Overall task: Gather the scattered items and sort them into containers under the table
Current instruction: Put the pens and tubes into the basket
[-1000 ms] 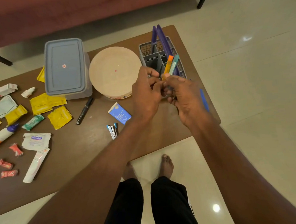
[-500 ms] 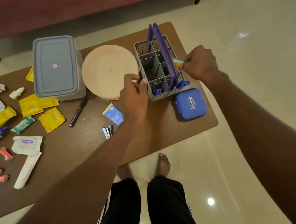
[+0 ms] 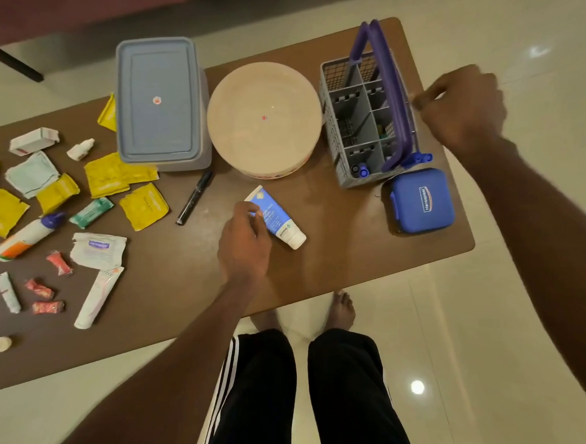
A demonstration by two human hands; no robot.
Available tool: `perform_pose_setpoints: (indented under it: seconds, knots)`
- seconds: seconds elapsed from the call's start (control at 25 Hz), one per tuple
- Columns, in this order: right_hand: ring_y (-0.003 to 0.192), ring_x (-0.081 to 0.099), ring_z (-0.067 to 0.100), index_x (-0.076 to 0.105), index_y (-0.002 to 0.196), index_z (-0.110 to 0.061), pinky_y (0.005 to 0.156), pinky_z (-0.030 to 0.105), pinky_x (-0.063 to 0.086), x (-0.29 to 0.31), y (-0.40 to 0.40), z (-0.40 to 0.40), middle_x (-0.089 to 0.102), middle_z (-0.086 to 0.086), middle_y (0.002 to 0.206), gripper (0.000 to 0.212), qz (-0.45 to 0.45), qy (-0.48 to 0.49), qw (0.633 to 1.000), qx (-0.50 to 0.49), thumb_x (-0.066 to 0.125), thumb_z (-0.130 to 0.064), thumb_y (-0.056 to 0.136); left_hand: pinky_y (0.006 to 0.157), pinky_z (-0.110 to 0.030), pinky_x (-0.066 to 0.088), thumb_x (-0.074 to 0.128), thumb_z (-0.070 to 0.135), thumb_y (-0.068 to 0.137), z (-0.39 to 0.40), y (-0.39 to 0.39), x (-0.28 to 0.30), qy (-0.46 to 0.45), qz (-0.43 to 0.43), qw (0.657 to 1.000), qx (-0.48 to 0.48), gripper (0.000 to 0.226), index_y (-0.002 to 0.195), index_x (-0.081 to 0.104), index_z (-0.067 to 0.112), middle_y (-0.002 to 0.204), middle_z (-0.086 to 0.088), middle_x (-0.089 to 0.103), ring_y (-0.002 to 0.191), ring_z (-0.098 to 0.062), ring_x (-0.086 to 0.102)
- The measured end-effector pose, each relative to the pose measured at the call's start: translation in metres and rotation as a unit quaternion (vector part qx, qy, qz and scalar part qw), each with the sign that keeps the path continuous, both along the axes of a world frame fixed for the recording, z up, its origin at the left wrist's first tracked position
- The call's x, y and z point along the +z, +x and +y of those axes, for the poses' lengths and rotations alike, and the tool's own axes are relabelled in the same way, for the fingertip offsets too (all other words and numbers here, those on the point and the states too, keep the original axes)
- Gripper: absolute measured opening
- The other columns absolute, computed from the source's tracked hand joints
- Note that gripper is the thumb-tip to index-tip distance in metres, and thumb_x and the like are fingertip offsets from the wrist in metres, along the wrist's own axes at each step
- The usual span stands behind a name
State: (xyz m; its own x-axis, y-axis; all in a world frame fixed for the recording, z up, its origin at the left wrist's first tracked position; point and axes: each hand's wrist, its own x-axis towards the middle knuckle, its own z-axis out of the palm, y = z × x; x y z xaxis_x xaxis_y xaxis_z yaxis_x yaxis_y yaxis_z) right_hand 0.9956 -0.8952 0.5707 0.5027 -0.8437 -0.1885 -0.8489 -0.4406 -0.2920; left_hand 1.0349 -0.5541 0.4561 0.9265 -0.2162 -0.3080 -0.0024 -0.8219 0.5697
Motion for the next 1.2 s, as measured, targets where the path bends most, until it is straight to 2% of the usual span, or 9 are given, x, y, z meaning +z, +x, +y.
perform_pose_setpoints:
  seconds: [0.16,0.28,0.4,0.52,0.64,0.72,0.88,1.08,1.2]
  knots:
    - [0.071,0.054,0.014,0.071,0.096,-0.019,0.064,0.015,0.03,0.036,-0.011,0.084,0.064,-0.006,0.078,0.038,-0.216,-0.151,0.959,-0.1,0.047,-0.048,0.101,0.076,-0.033,0.043,0.055,0.022,0.1,0.045,0.017,-0.009,0.05,-0.062,0.996,0.032,0.014,0.113,0.06,0.022,0.116,-0.004,0.06,0.105,-0.025,0.06]
    - [0.057,0.052,0.008,0.067,0.086,-0.018,0.06,0.015,0.04,0.025,0.0,0.171,0.057,-0.013,0.066,0.032,-0.319,-0.064,0.945,-0.01,0.053,-0.042,0.103,0.08,-0.038,0.046,0.058,0.016,0.096,0.068,0.037,-0.014,0.116,-0.07,0.99,0.042,0.027,0.124,0.059,0.015,0.131,-0.012,0.051,0.116,-0.031,0.054]
    - [0.067,0.064,0.014,0.069,0.088,-0.021,0.062,0.031,0.05,-0.027,0.026,0.239,0.068,-0.005,0.071,0.03,-0.197,0.107,0.972,0.072,0.055,-0.046,0.098,0.091,-0.046,0.05,0.057,0.015,0.096,0.079,0.056,-0.02,0.149,-0.03,0.988,0.036,0.042,0.137,0.05,0.016,0.143,-0.012,0.045,0.125,-0.033,0.049]
    - [0.089,0.068,0.021,0.069,0.092,-0.024,0.072,0.032,0.048,-0.079,0.058,0.285,0.073,-0.005,0.089,0.025,-0.071,0.242,0.962,0.107,0.055,-0.043,0.098,0.091,-0.046,0.051,0.054,0.02,0.101,0.081,0.062,-0.027,0.139,-0.012,0.989,0.046,0.043,0.143,0.043,0.016,0.141,-0.01,0.045,0.122,-0.033,0.052]
    - [0.106,0.065,0.027,0.064,0.09,-0.025,0.08,0.034,0.047,-0.115,0.089,0.312,0.073,0.002,0.106,0.017,-0.008,0.31,0.947,0.088,0.059,-0.04,0.096,0.08,-0.047,0.049,0.054,0.02,0.102,0.085,0.067,-0.039,0.12,0.02,0.991,0.052,0.024,0.125,0.051,0.014,0.126,-0.011,0.049,0.107,-0.036,0.059]
    - [0.113,0.062,0.033,0.064,0.098,-0.017,0.084,0.035,0.046,-0.13,0.107,0.326,0.071,0.006,0.115,0.029,0.02,0.326,0.942,0.075,0.061,-0.046,0.094,0.073,-0.046,0.043,0.059,0.015,0.097,0.092,0.069,-0.045,0.095,0.048,0.992,0.061,0.017,0.112,0.05,0.013,0.118,-0.012,0.052,0.098,-0.038,0.06]
    - [0.113,0.064,0.033,0.066,0.115,-0.018,0.081,0.035,0.044,-0.146,0.119,0.336,0.072,0.007,0.118,0.04,0.01,0.308,0.949,0.059,0.069,-0.048,0.09,0.068,-0.035,0.038,0.058,0.007,0.095,0.106,0.054,-0.046,0.003,0.075,0.995,0.059,0.018,0.107,0.049,0.016,0.108,-0.005,0.053,0.087,-0.027,0.058]
    - [0.095,0.072,0.028,0.061,0.114,-0.024,0.082,0.035,0.054,-0.142,0.108,0.335,0.074,0.003,0.098,0.035,-0.077,0.335,0.938,0.039,0.076,-0.037,0.085,0.078,-0.042,0.048,0.055,0.02,0.103,0.109,0.04,-0.044,-0.067,0.091,0.99,0.089,0.013,0.115,0.052,0.016,0.114,-0.005,0.057,0.094,-0.029,0.061]
    - [0.082,0.067,0.014,0.049,0.133,-0.033,0.066,0.015,0.044,-0.116,0.098,0.322,0.066,-0.006,0.086,0.052,-0.161,0.306,0.937,0.047,0.074,-0.023,0.089,0.082,-0.039,0.051,0.059,0.039,0.1,0.1,0.035,-0.037,-0.1,0.098,0.982,0.128,0.027,0.121,0.048,0.025,0.11,0.003,0.059,0.094,-0.017,0.06]
